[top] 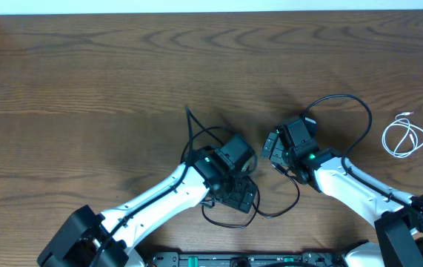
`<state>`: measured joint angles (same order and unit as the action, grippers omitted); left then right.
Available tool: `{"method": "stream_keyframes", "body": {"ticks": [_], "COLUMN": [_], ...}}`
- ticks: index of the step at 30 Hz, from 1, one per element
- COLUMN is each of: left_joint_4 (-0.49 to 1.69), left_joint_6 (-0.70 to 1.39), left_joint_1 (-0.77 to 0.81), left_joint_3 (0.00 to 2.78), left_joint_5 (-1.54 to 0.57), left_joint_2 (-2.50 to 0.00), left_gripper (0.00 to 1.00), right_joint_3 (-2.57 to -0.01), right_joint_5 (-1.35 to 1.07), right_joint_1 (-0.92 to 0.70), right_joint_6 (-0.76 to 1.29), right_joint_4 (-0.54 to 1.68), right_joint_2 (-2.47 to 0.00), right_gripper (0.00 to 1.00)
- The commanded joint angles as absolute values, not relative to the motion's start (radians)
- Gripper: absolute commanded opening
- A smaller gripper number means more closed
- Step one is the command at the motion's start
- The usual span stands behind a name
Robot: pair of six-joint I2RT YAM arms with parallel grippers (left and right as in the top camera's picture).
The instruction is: Untangle cables
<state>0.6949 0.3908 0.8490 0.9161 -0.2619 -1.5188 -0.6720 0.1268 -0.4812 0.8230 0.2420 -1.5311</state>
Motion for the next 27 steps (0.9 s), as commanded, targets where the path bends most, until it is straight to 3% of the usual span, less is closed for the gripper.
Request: {"method": "stream_keyframes", "body": {"ticks": [1, 2, 6, 8, 13, 25, 27], "left_joint_4": [0.689, 0.68, 0.617, 0.592, 0.538, 0.439, 0.431], "left_joint_6": [0.447, 0.446, 0.395, 0.385, 0.385, 0.385, 0.386], "left_joint_1": [0.868, 0.873, 0.908, 0.929, 0.94, 0.939, 0.939], "left_joint_3": [0.904, 0.901, 0.875, 0.868, 0.868, 0.868, 0.868], "left_joint_5": [-0.155, -0.143, -0.138, -0.137, -0.137, -0.058, -0.043], "left_joint_2": [-1.521, -1.523, -1.532, -1.546, -1.585, -1.691, -1.705], "left_gripper": [0.88, 0.82, 0.78, 0.67, 0.53, 0.51, 0.44], "right_joint_3": [-0.67, -0.67, -0.67, -0.67, -0.67, -0.67, -0.67], "right_joint_5": [0.128, 0.128, 0.128, 0.128, 0.128, 0.128, 0.128], "right_joint_1": [-0.476, -0.476, -0.476, -0.476, -0.476, -0.476, -0.476], "right_joint_6": [0.837, 0.837, 0.837, 0.837, 0.837, 0.837, 0.837], "right_joint_4": [0.24, 0.24, 0.24, 0.24, 0.239, 0.239, 0.239], "right_joint_2": [-1.52, -1.52, -1.52, -1.52, -1.52, -1.52, -1.52], "right_gripper": [0.99, 0.99, 0.99, 0.99, 0.99, 0.99, 0.99]}}
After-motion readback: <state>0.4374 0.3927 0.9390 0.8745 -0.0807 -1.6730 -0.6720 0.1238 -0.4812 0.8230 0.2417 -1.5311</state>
